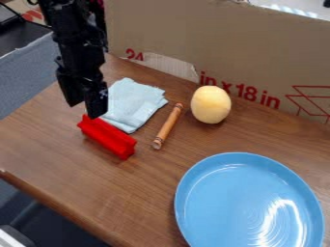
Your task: Move the cloth to the right side of the table
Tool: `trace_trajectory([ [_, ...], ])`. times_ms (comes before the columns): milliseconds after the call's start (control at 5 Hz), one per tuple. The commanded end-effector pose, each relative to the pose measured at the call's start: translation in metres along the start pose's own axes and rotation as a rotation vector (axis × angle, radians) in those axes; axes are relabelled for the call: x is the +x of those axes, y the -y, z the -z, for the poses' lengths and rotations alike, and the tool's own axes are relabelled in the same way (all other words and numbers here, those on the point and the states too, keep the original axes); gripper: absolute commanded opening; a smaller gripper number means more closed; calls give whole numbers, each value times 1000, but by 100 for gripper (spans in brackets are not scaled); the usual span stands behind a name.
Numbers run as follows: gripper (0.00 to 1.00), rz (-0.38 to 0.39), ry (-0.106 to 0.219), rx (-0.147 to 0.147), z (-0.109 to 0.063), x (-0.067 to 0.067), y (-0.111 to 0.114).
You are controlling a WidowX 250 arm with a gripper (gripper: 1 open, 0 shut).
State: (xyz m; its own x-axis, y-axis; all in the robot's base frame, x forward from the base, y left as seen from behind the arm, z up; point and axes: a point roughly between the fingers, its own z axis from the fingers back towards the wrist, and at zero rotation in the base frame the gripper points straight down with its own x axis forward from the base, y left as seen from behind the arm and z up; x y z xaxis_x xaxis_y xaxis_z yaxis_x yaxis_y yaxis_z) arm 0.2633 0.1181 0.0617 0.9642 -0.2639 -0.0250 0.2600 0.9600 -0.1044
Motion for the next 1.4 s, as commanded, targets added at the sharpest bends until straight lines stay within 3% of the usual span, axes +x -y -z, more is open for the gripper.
trace_trajectory([
  [0,100,-17,51,39,-15,1,12],
  [200,100,-39,57,41,-6,18,13],
  [400,100,-65,60,29,-15,12,13],
  [600,100,-57,43,34,-35,9,0],
  [800,100,-50,55,29,-23,20,-8],
  [1000,100,-25,35,40,-35,5,10],
  [1200,100,-10,37,31,-20,-6,13],
])
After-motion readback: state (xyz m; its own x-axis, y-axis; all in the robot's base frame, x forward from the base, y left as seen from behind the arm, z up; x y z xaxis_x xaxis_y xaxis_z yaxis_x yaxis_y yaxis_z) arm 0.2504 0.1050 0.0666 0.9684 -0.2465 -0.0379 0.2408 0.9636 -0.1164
